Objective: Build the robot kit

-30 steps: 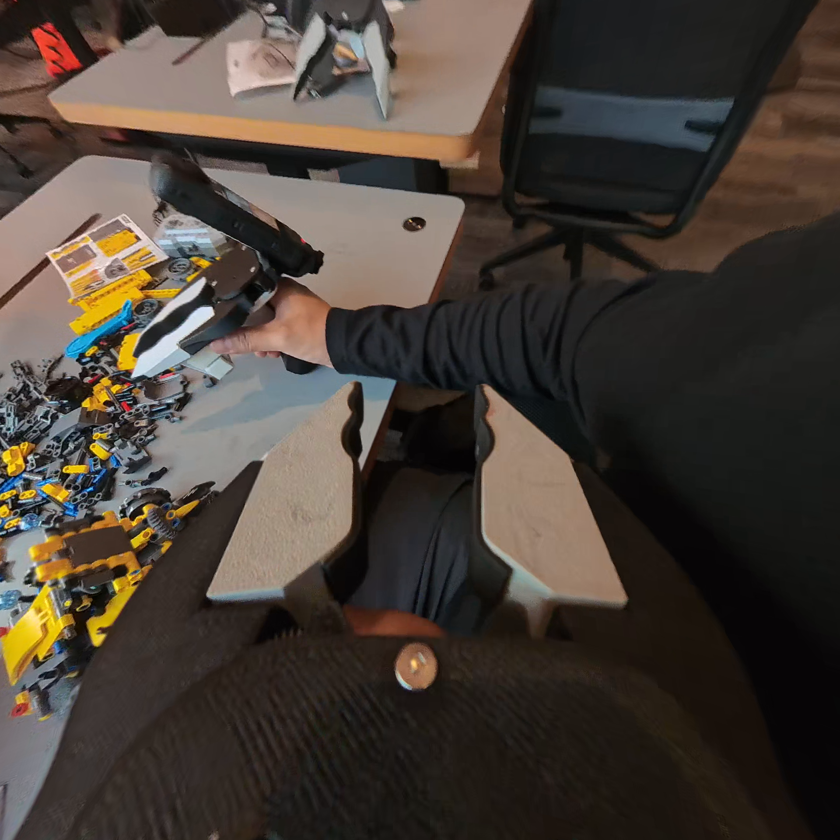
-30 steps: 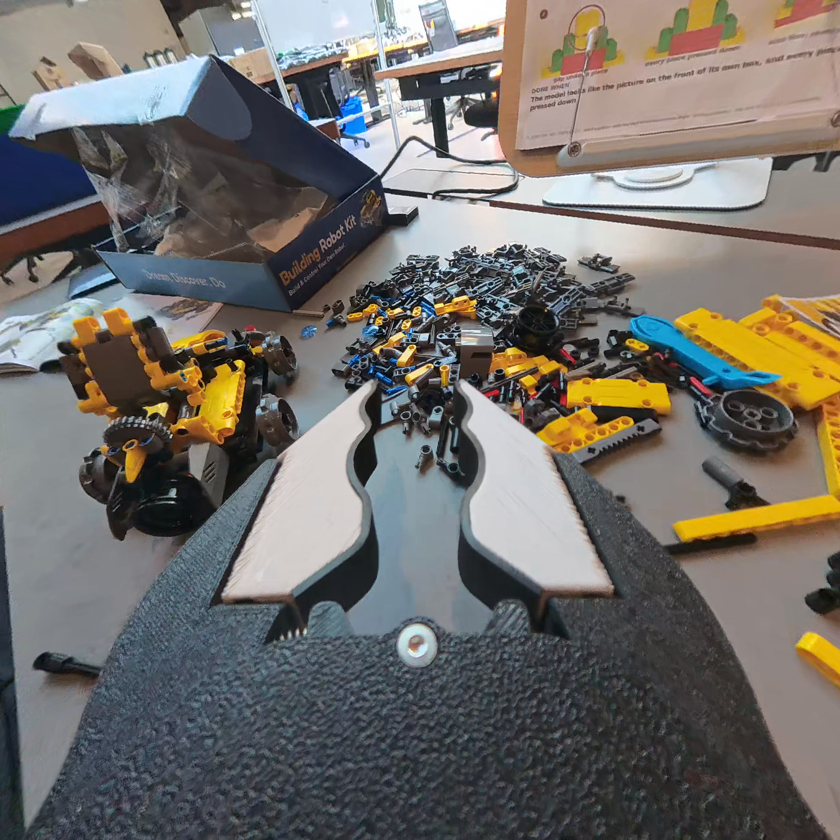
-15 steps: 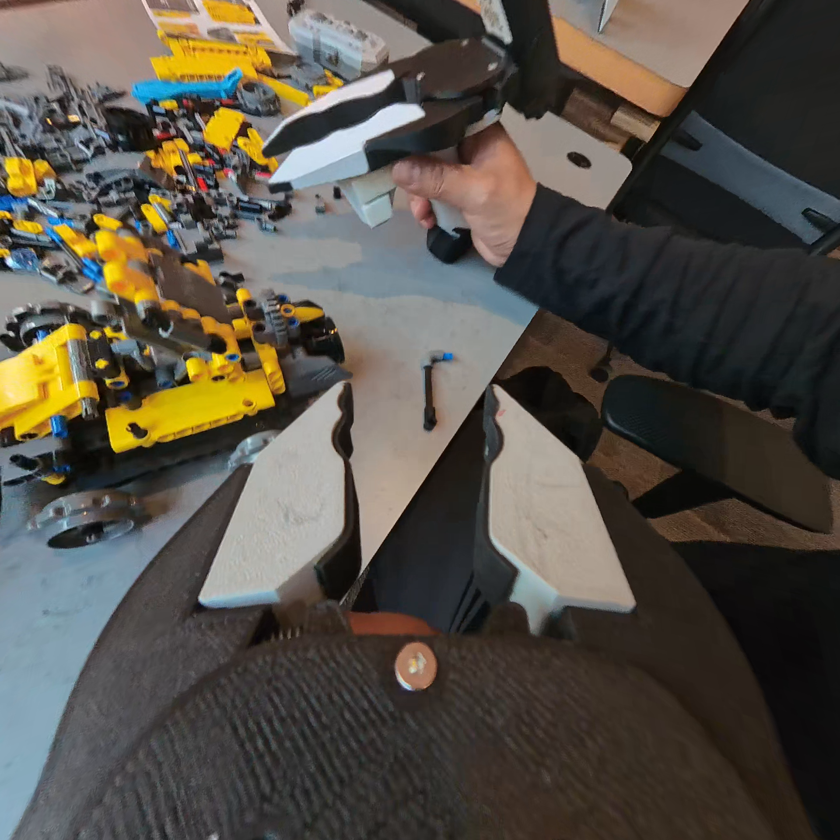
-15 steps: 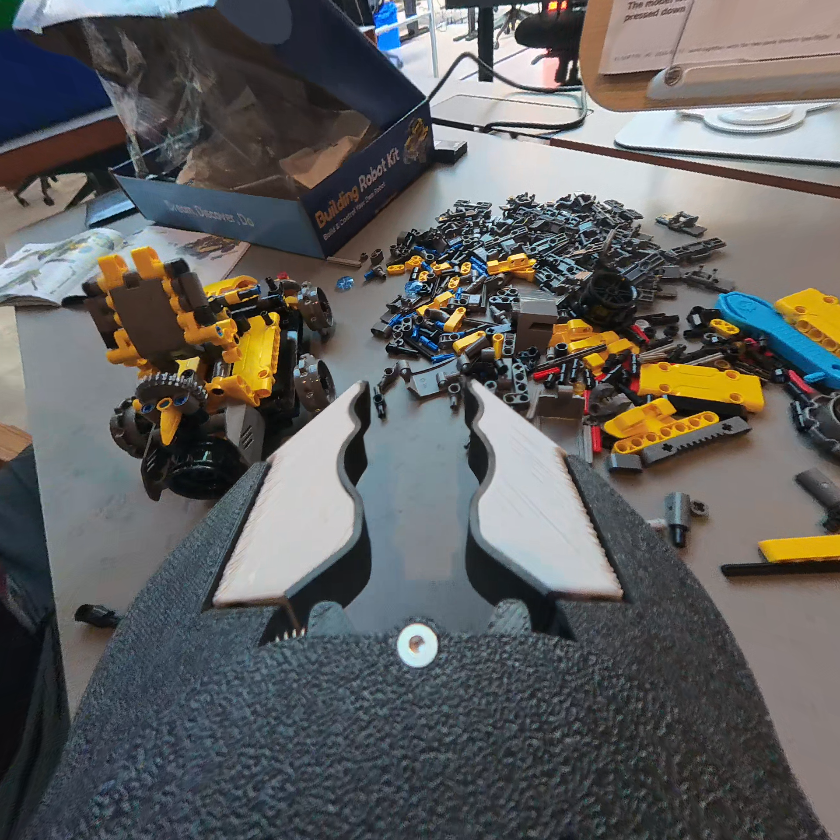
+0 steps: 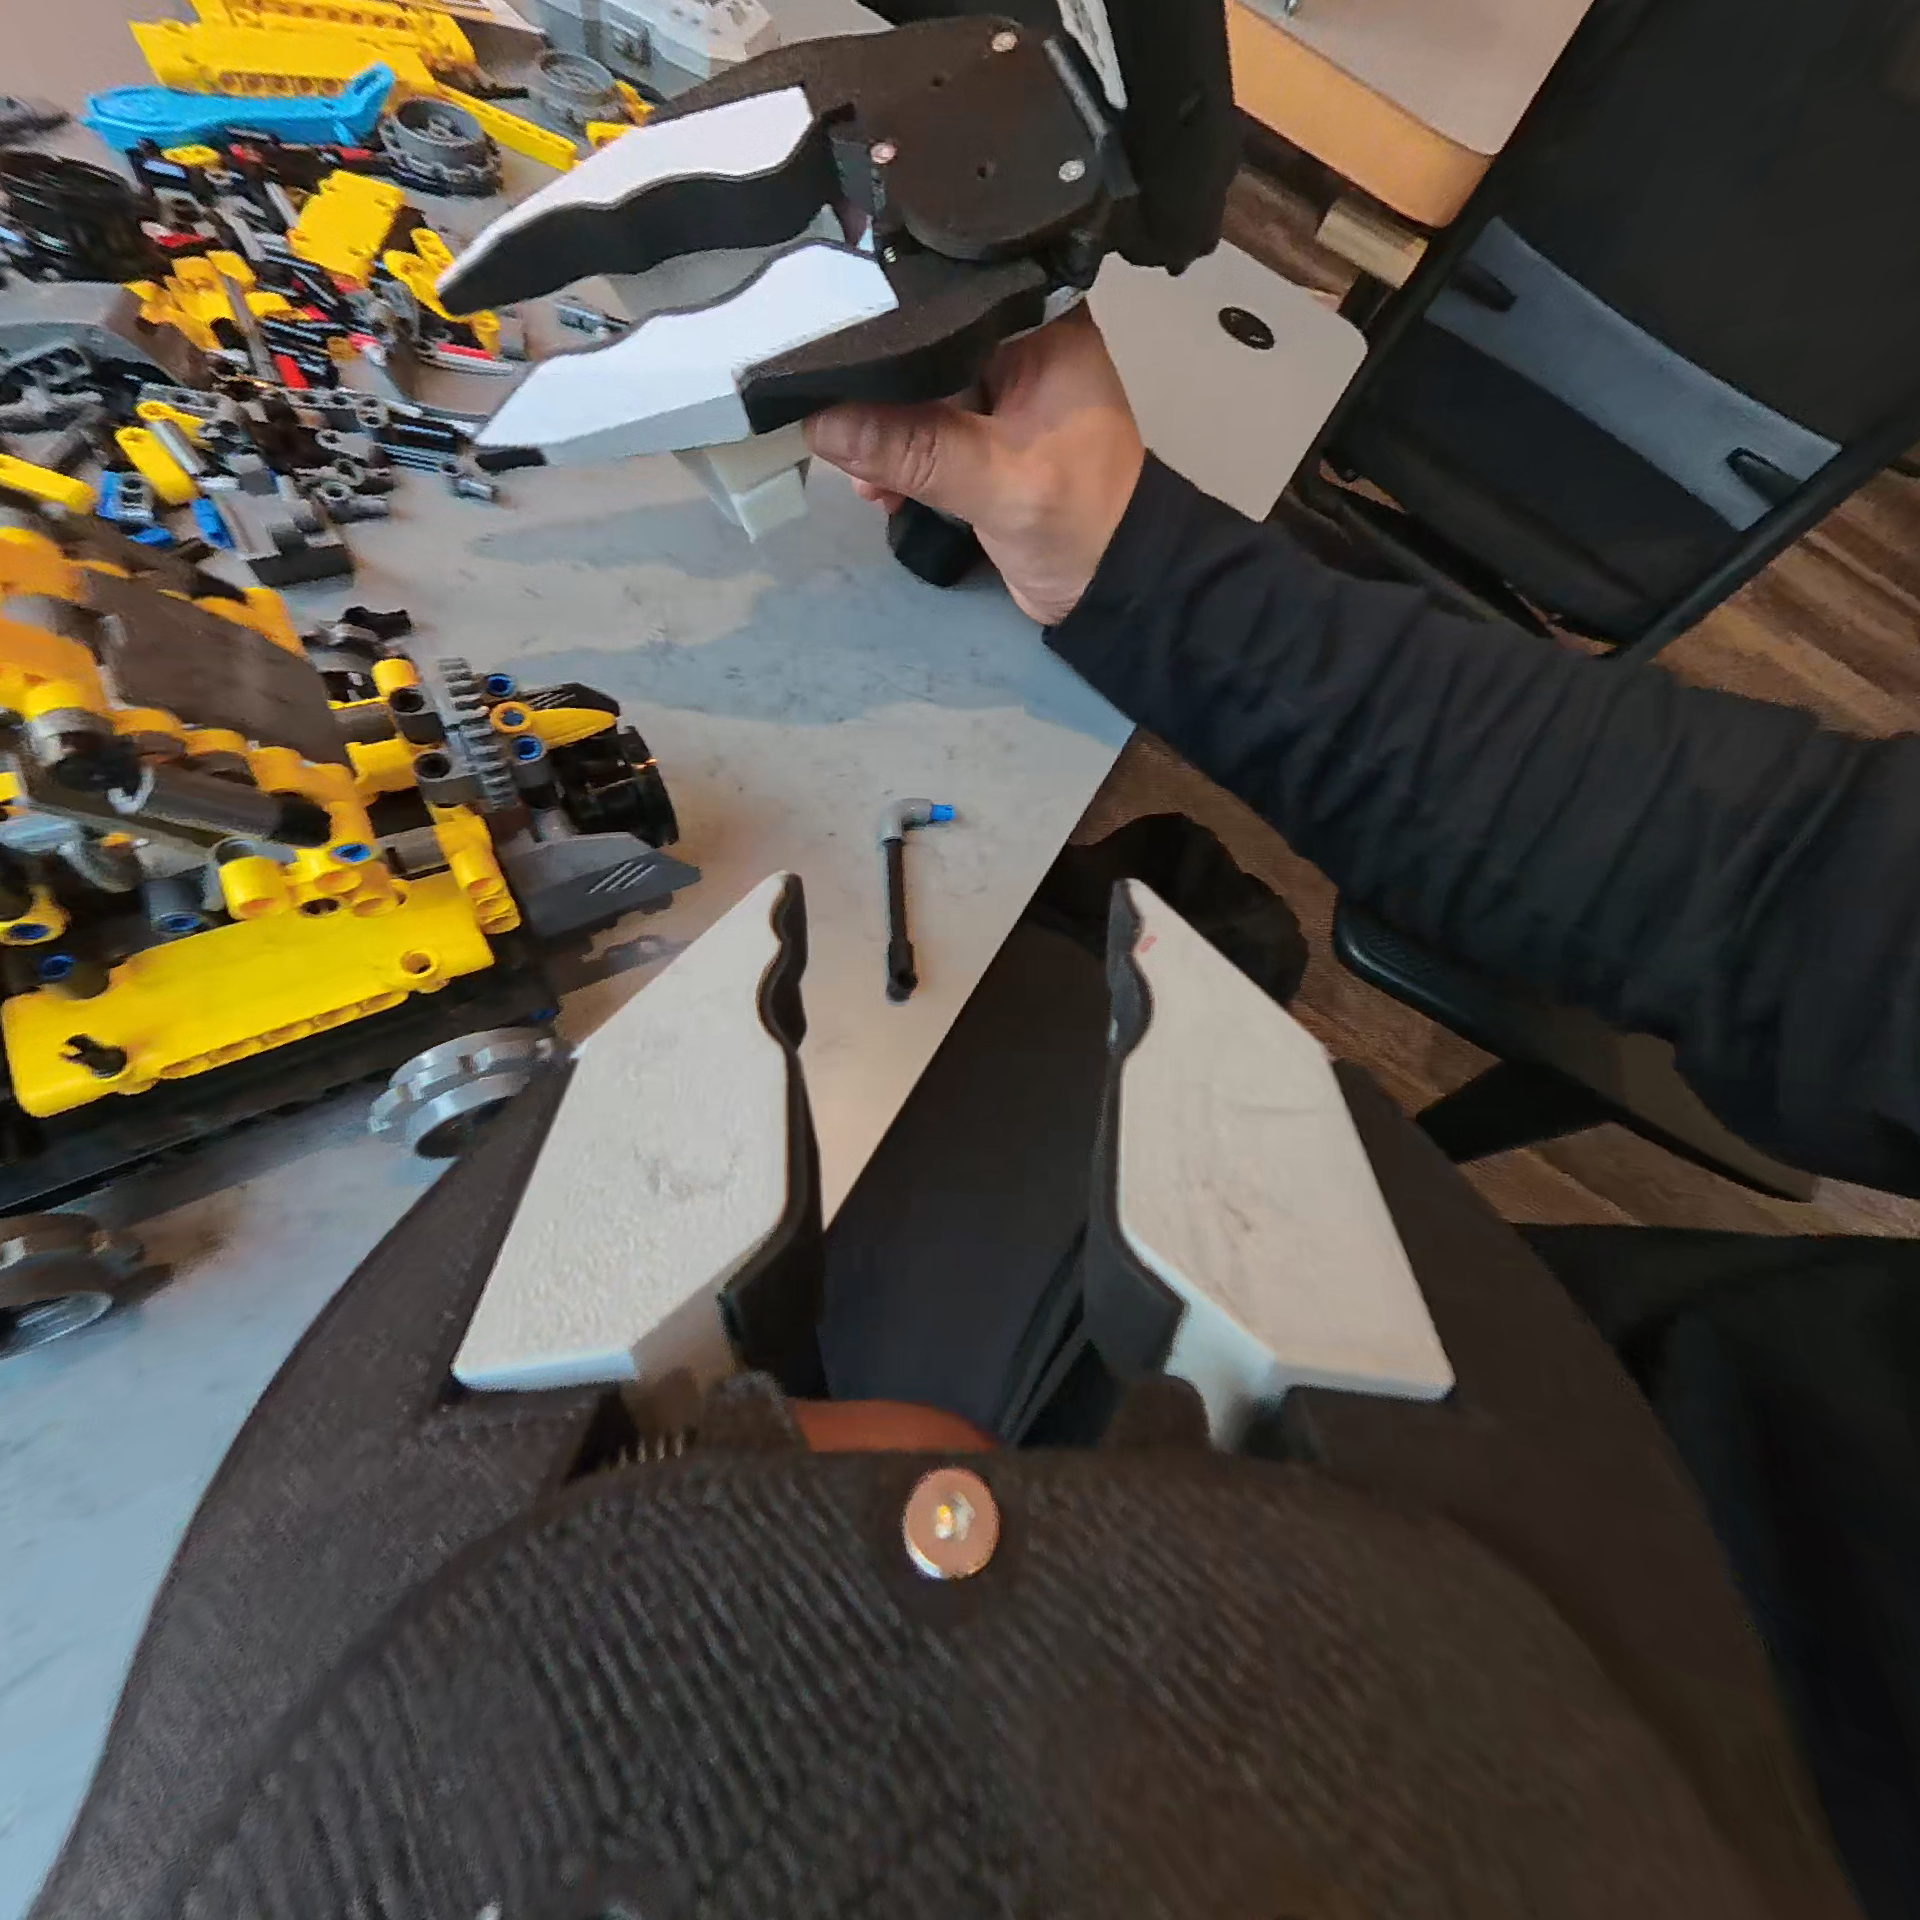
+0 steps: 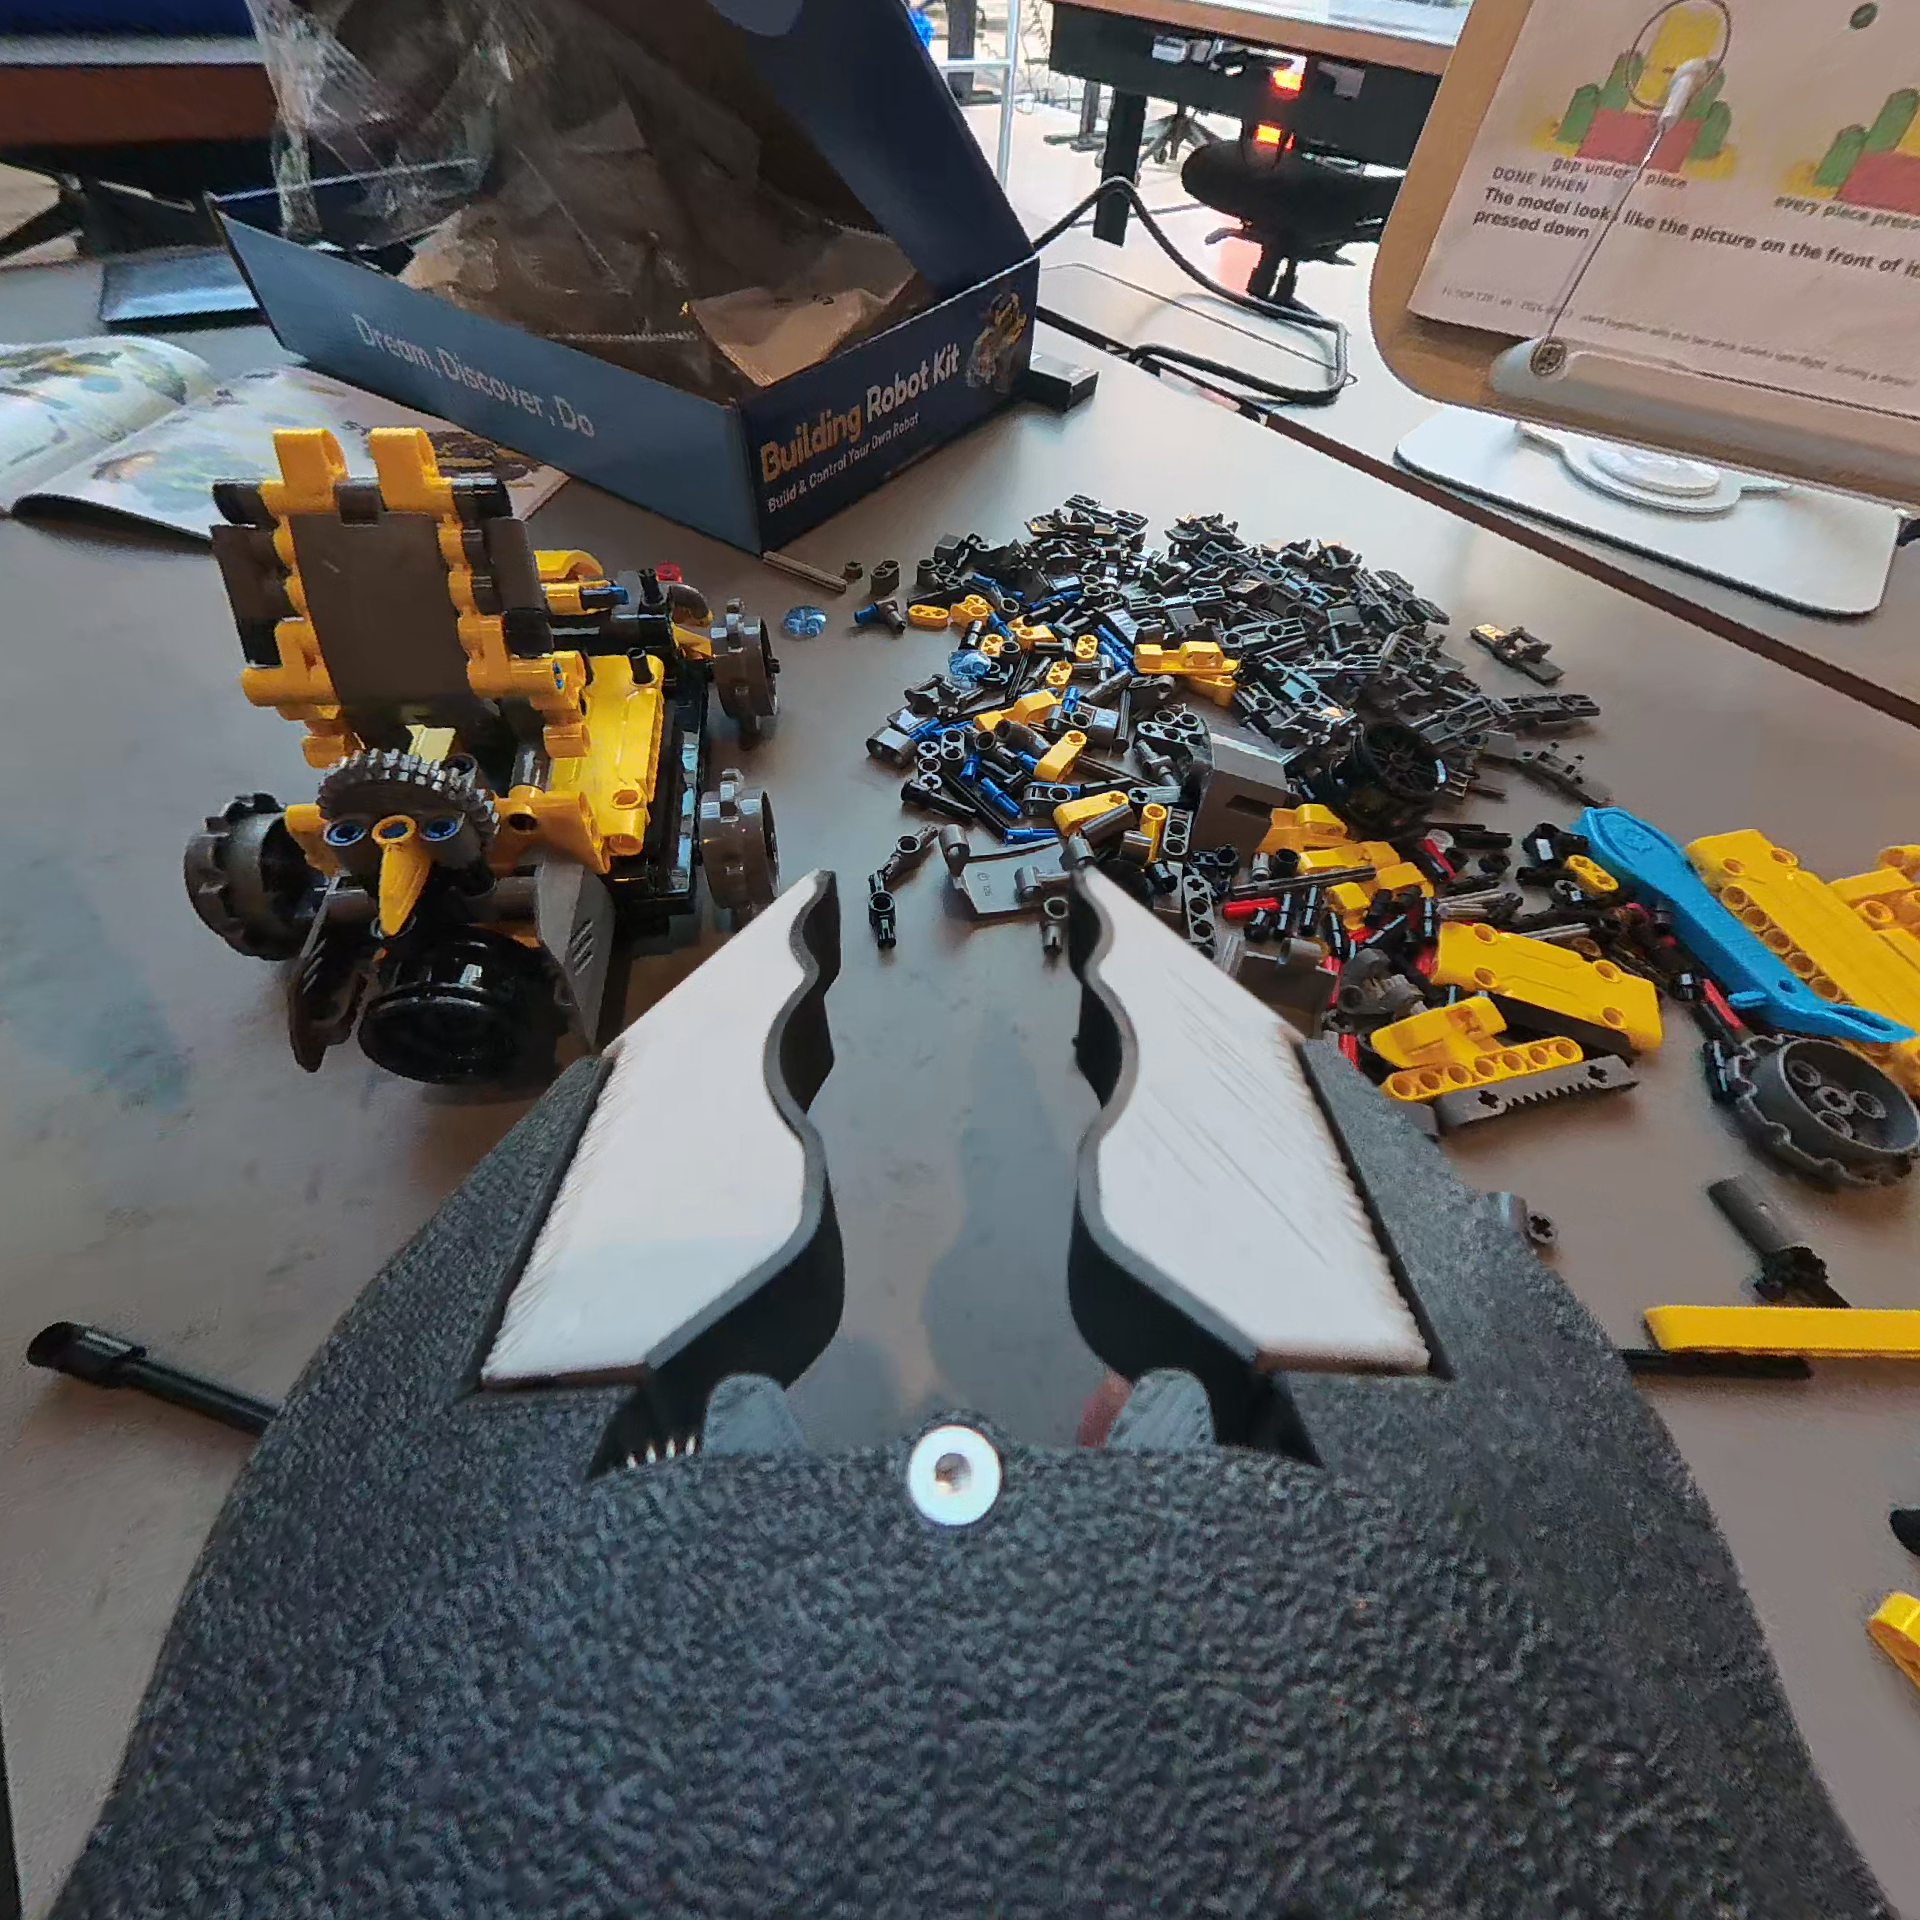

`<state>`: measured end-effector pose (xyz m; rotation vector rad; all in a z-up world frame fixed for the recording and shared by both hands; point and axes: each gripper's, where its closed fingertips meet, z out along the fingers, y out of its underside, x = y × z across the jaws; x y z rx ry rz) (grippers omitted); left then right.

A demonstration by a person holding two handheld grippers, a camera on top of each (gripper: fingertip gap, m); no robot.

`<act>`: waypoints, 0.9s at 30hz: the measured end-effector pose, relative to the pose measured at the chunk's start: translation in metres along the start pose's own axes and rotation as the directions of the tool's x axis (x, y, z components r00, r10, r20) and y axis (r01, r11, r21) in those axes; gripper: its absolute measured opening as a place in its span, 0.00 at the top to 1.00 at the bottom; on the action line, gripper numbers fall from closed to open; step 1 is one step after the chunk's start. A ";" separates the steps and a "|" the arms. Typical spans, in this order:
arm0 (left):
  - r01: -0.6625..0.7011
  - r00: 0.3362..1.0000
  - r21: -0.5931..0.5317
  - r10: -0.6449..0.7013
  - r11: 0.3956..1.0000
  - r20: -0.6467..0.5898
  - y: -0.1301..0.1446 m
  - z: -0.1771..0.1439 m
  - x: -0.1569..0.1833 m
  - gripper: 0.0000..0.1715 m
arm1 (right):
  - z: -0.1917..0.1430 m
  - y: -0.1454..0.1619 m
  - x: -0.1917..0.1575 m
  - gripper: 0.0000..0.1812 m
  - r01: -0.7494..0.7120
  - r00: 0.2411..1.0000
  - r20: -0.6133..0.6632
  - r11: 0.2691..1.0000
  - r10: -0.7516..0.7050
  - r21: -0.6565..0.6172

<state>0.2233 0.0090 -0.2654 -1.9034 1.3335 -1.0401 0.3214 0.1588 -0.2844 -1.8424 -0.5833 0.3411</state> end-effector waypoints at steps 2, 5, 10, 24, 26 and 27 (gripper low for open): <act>0.005 1.000 -0.005 -0.005 1.000 -0.009 0.000 0.003 0.003 0.67 | 0.000 0.000 -0.003 0.76 0.018 1.000 0.006 1.000 -0.018 0.002; -0.018 0.999 -0.021 0.019 1.000 0.034 0.004 0.009 -0.002 0.68 | 0.001 0.001 -0.006 0.76 0.030 0.999 0.022 1.000 -0.030 -0.008; -0.015 1.000 -0.046 0.015 0.999 0.001 0.010 0.017 0.007 0.68 | 0.000 -0.002 -0.006 0.75 0.023 0.999 0.031 1.000 -0.024 0.015; 0.025 0.983 -0.001 -0.025 1.000 -0.184 0.017 0.024 0.027 0.71 | -0.011 -0.014 -0.003 0.75 -0.018 0.999 0.047 0.994 0.013 0.110; -0.022 0.971 -0.006 0.020 1.000 -0.237 0.027 0.022 0.039 0.77 | -0.012 -0.014 -0.006 0.75 -0.021 0.998 0.069 0.993 0.013 0.114; -0.060 0.972 -0.013 0.055 0.998 -0.226 0.036 0.021 0.039 0.79 | -0.013 -0.016 -0.009 0.75 -0.016 0.996 0.085 0.992 0.005 0.123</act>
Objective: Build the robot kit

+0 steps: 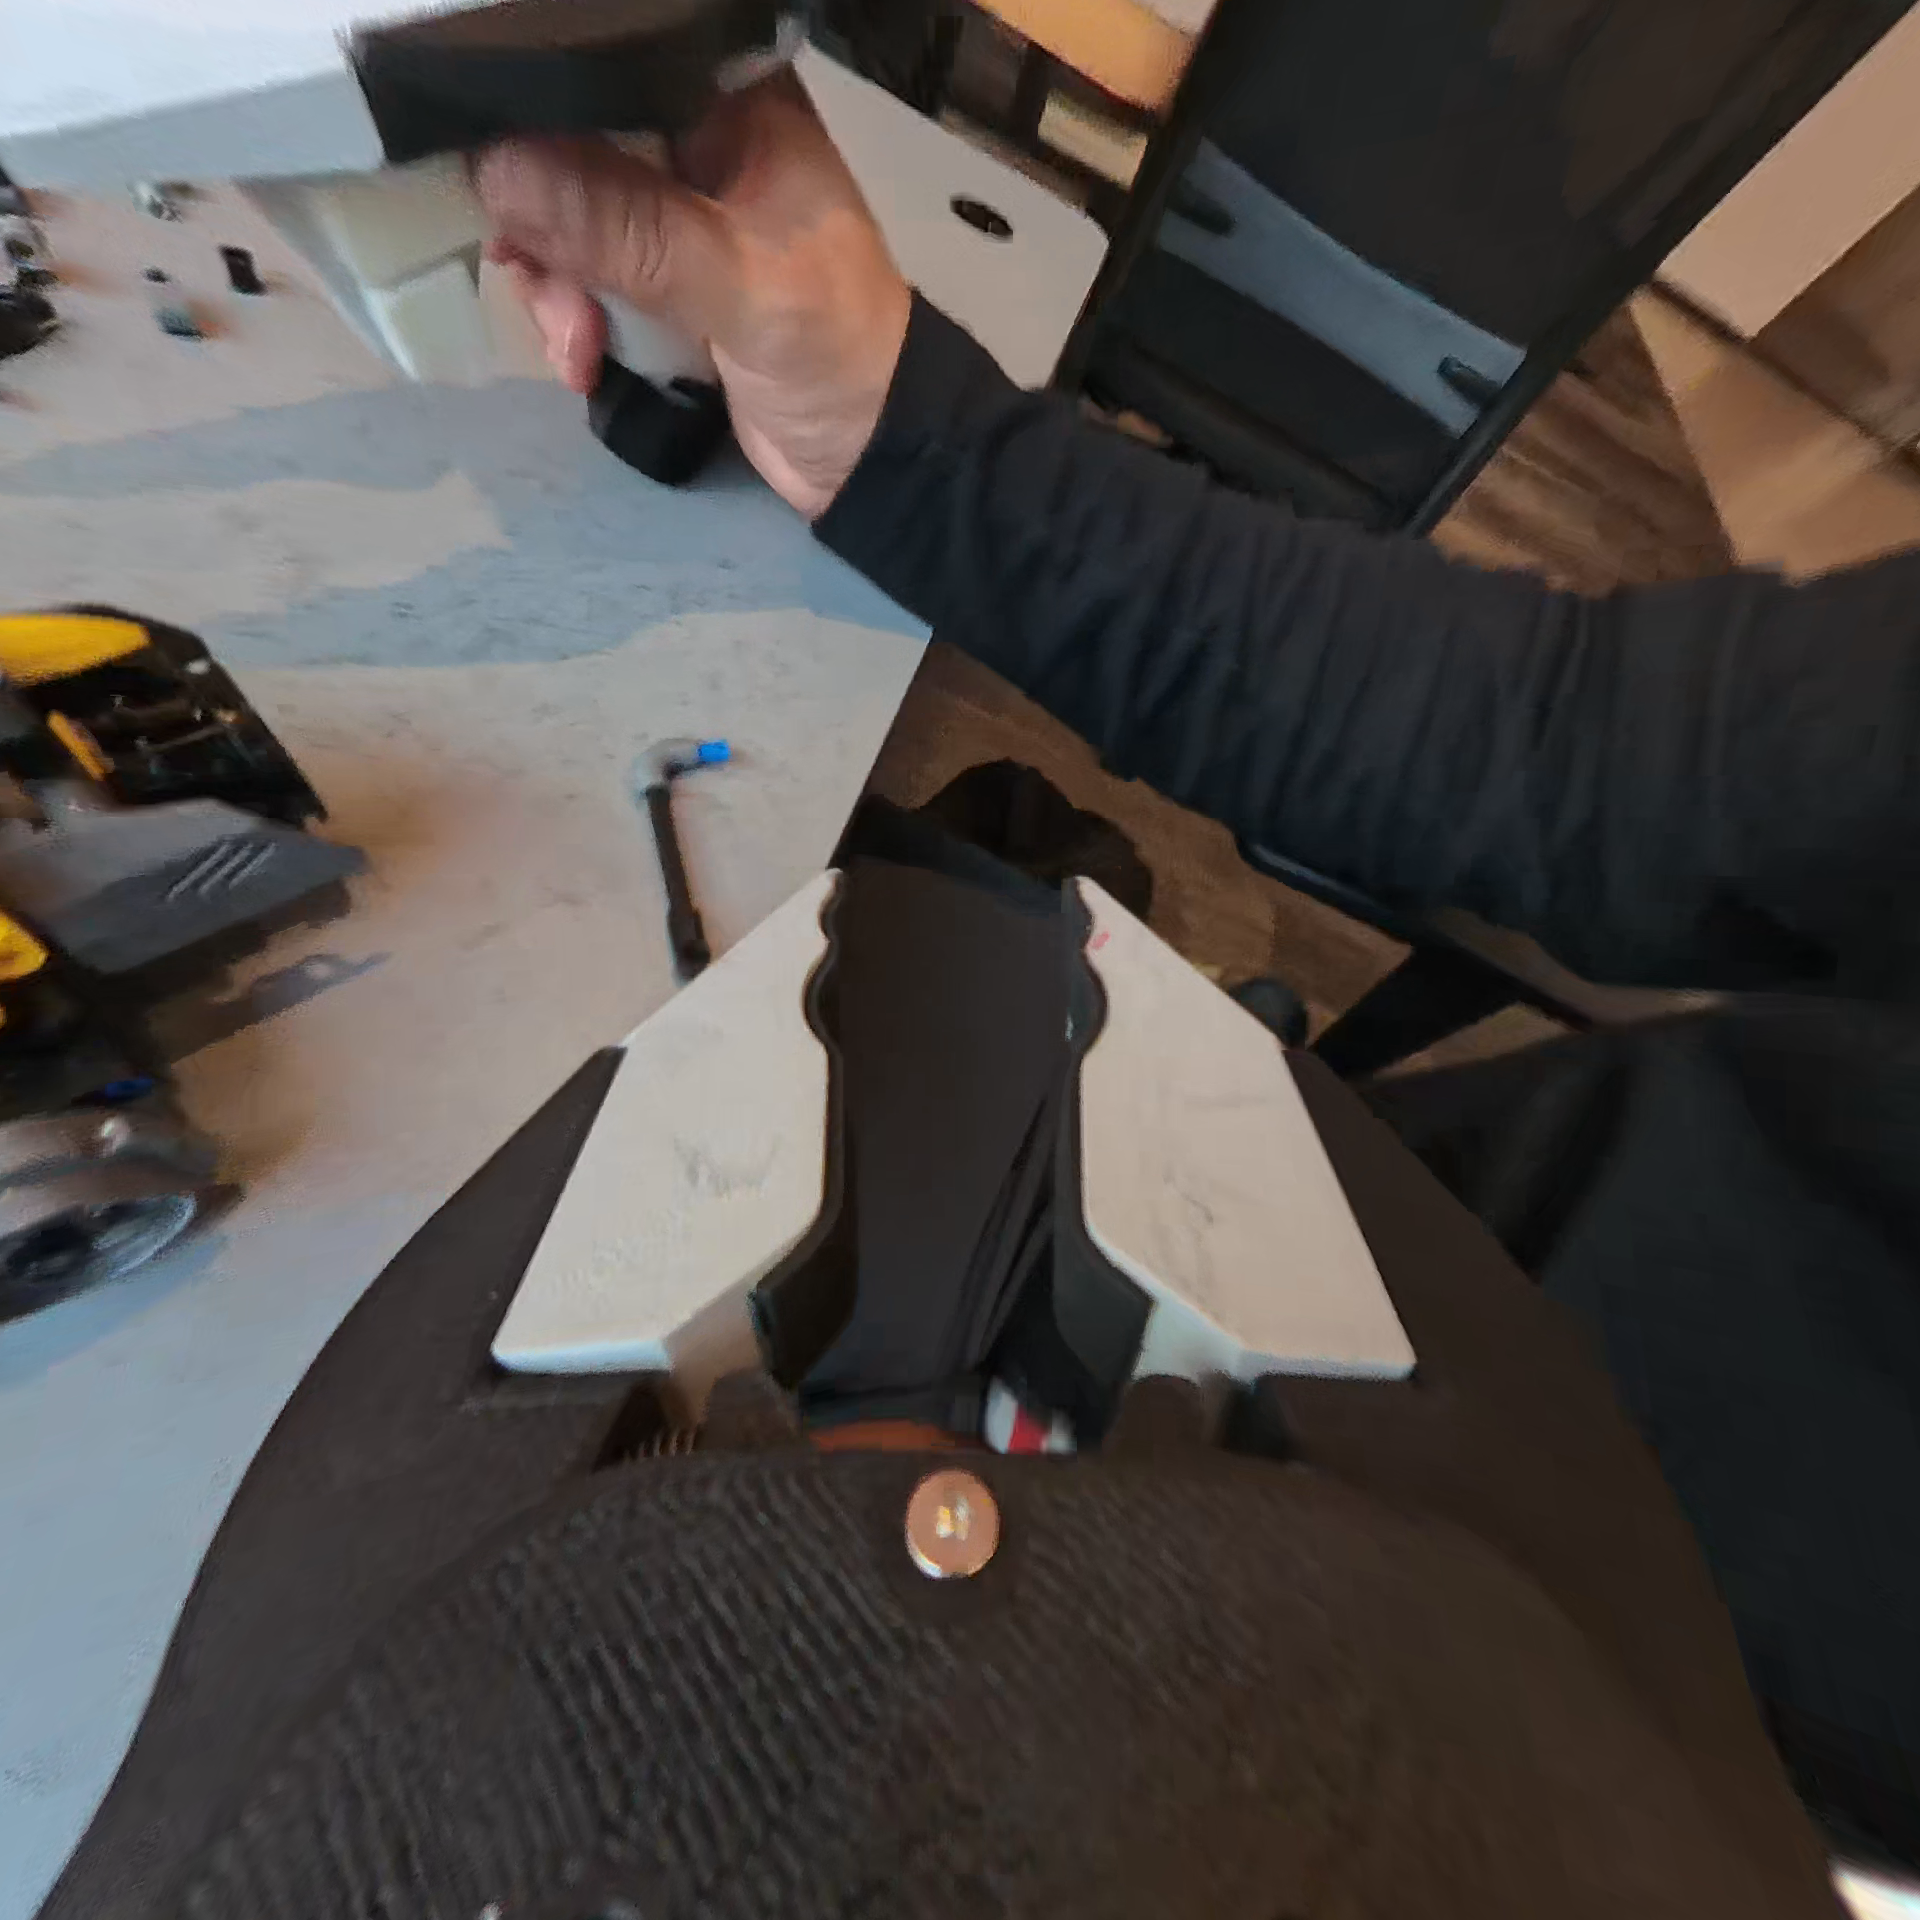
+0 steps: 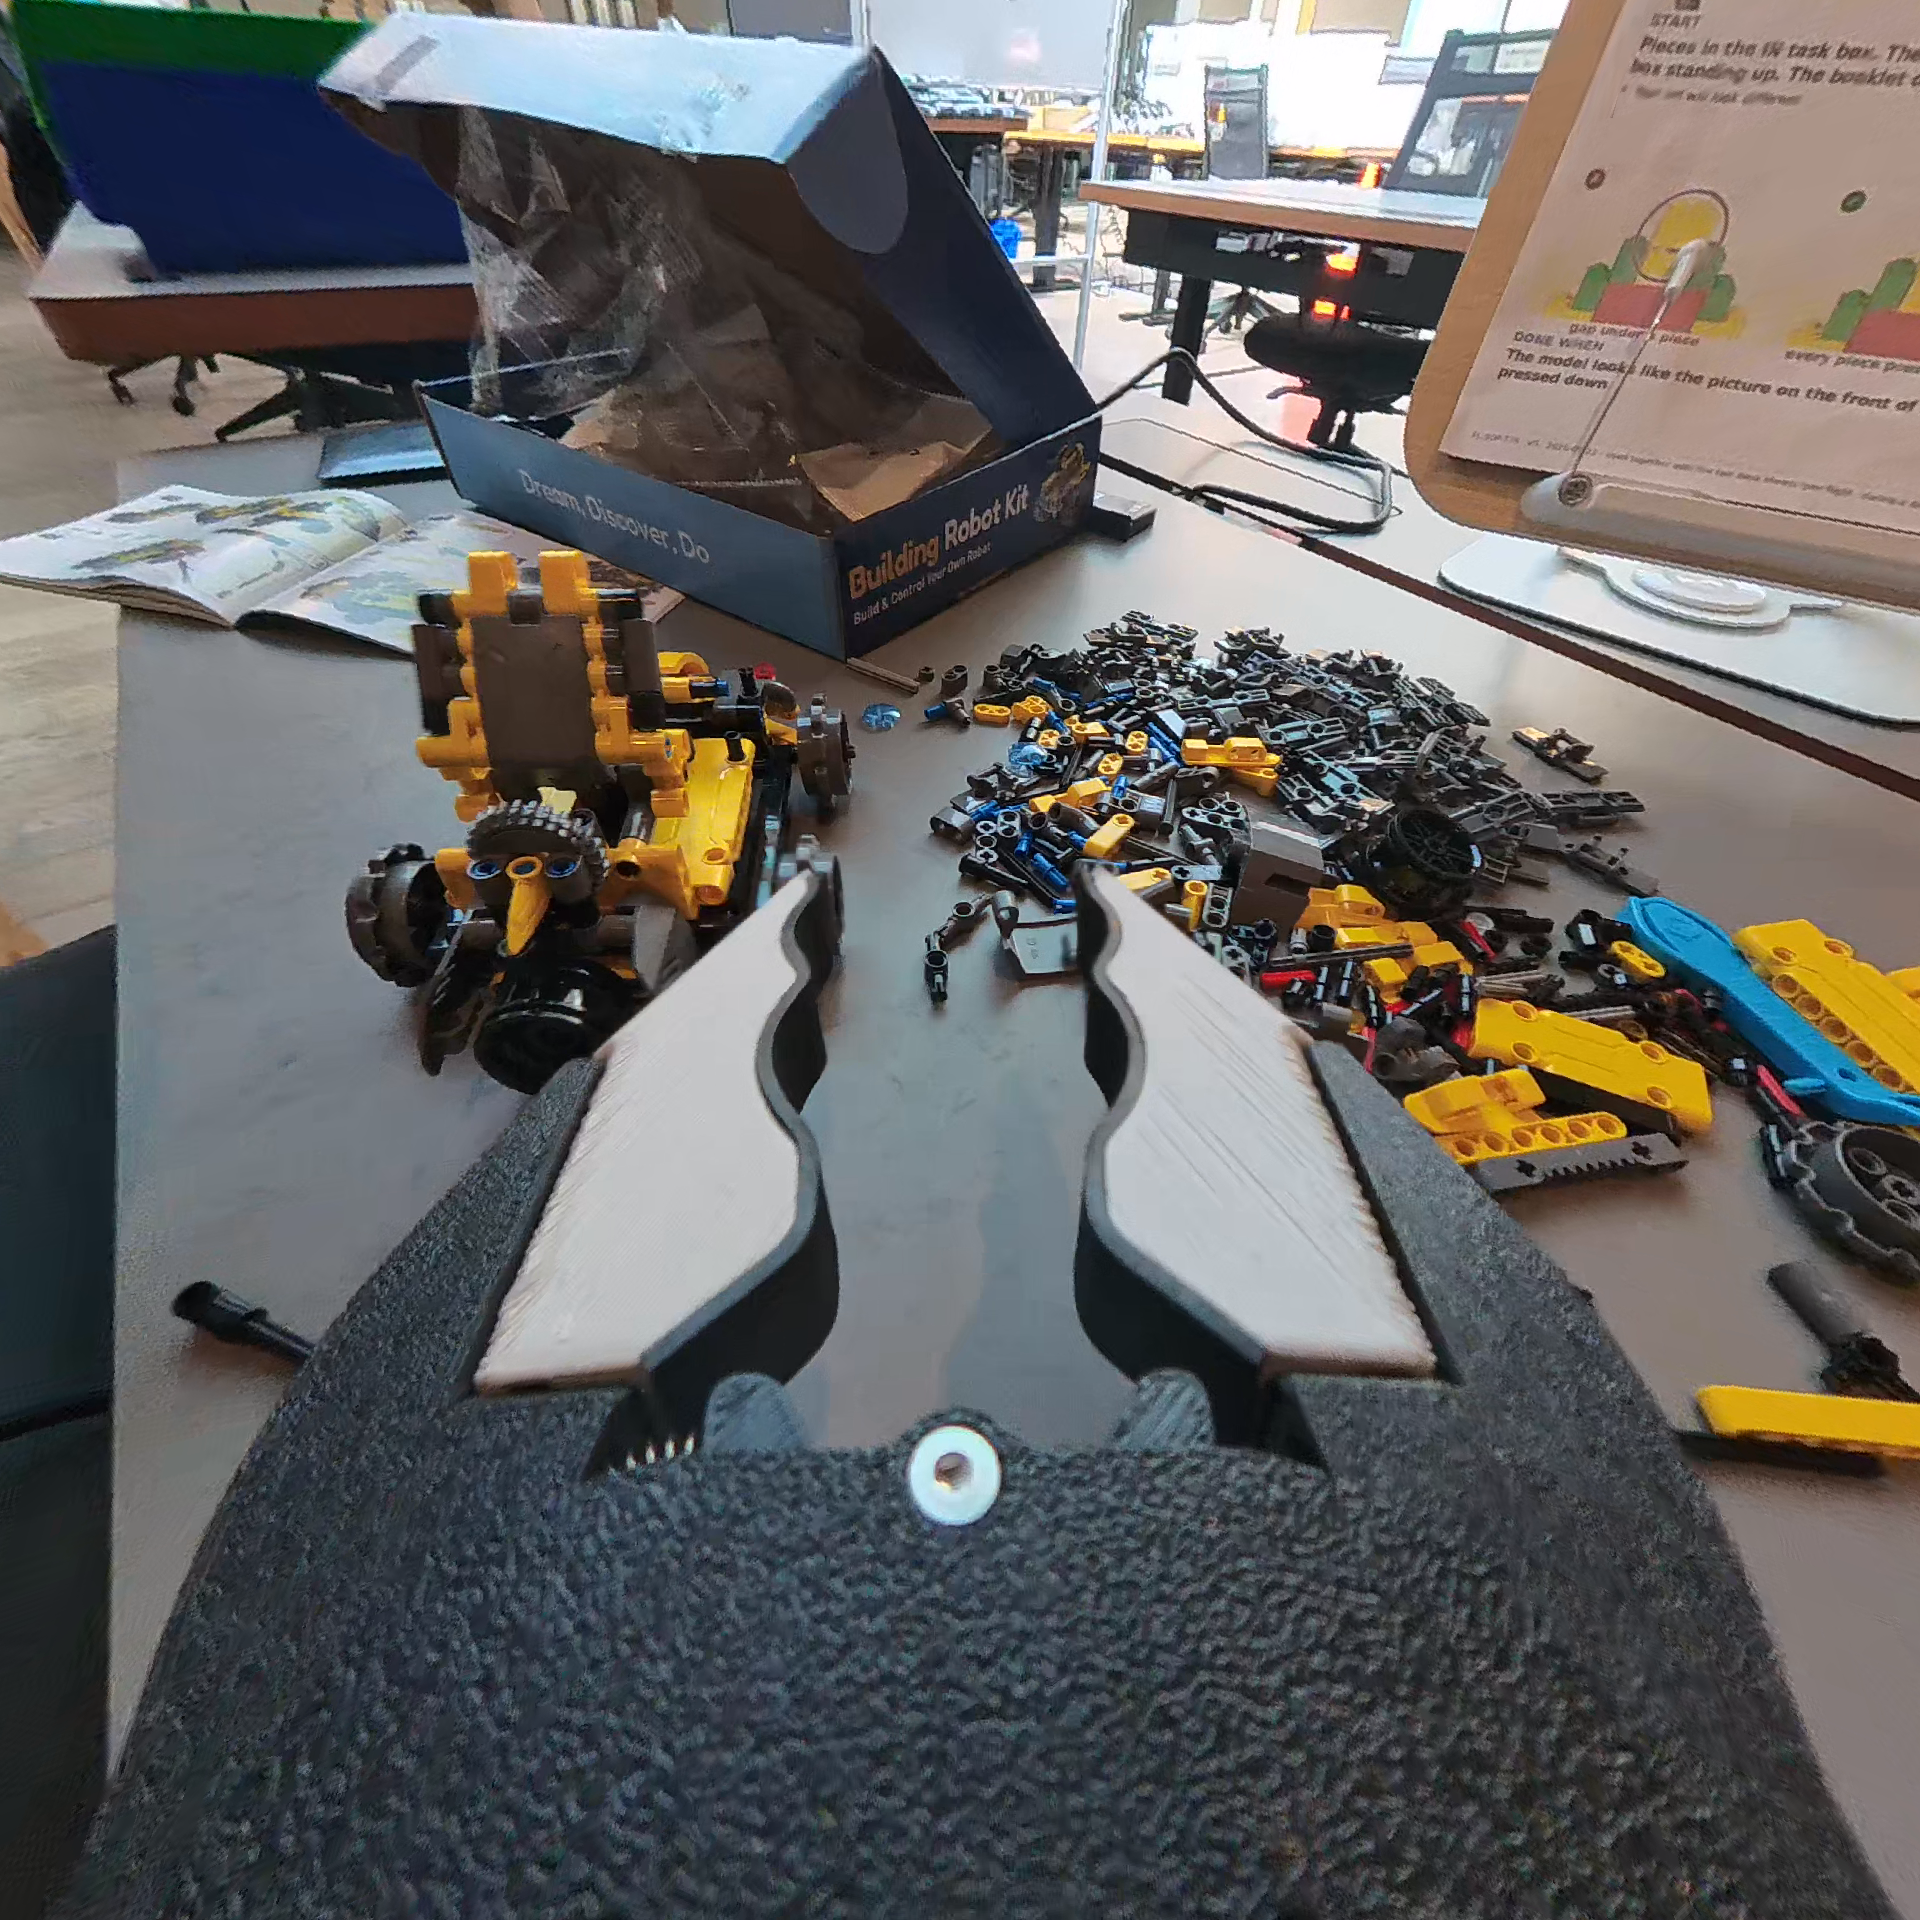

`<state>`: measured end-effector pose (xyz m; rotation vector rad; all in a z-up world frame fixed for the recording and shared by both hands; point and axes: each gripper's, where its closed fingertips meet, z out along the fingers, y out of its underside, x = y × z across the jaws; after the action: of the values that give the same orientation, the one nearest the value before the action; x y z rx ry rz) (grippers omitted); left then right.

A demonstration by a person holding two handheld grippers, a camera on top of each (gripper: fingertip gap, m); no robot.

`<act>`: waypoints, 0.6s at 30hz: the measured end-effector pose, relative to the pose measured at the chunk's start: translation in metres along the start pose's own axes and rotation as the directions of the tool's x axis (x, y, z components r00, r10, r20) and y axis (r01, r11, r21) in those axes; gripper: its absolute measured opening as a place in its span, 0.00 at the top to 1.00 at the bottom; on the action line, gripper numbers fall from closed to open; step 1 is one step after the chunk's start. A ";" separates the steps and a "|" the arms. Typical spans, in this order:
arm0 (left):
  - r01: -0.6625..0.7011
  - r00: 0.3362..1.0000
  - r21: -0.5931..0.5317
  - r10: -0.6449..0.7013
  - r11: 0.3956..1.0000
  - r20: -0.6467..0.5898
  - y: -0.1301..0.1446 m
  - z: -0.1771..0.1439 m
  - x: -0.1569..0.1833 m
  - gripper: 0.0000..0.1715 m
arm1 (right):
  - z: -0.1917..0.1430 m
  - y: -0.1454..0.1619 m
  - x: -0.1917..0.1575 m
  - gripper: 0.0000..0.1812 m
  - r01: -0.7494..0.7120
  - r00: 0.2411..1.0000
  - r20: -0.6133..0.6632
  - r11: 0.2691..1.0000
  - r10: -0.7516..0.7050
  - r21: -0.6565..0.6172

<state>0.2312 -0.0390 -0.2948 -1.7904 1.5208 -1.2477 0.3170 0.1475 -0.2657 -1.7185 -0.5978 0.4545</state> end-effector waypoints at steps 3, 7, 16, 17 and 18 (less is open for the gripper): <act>-0.064 0.994 -0.058 0.069 0.996 0.090 0.034 -0.017 -0.016 0.76 | -0.010 -0.006 -0.030 0.80 0.010 0.987 0.157 0.999 -0.018 0.053; -0.055 0.993 -0.026 0.057 0.998 0.105 0.062 -0.044 -0.027 0.74 | -0.036 0.025 -0.076 0.80 0.040 0.934 0.358 0.992 0.006 -0.122; -0.187 0.973 -0.039 0.191 0.982 0.130 0.081 -0.036 -0.022 0.76 | -0.056 0.083 -0.108 0.81 0.226 0.931 0.358 0.884 -0.073 -0.408; -0.200 0.970 -0.050 0.205 0.979 0.131 0.084 -0.035 -0.021 0.76 | -0.054 0.086 -0.109 0.83 0.235 0.929 0.363 0.876 -0.074 -0.422; -0.210 0.967 -0.062 0.216 0.976 0.137 0.086 -0.035 -0.021 0.76 | -0.053 0.088 -0.111 0.87 0.241 0.925 0.372 0.869 -0.071 -0.432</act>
<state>0.1583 -0.0356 -0.3556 -1.6552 1.6225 -0.9670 0.2737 0.0238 -0.3415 -2.0428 -1.1778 0.5280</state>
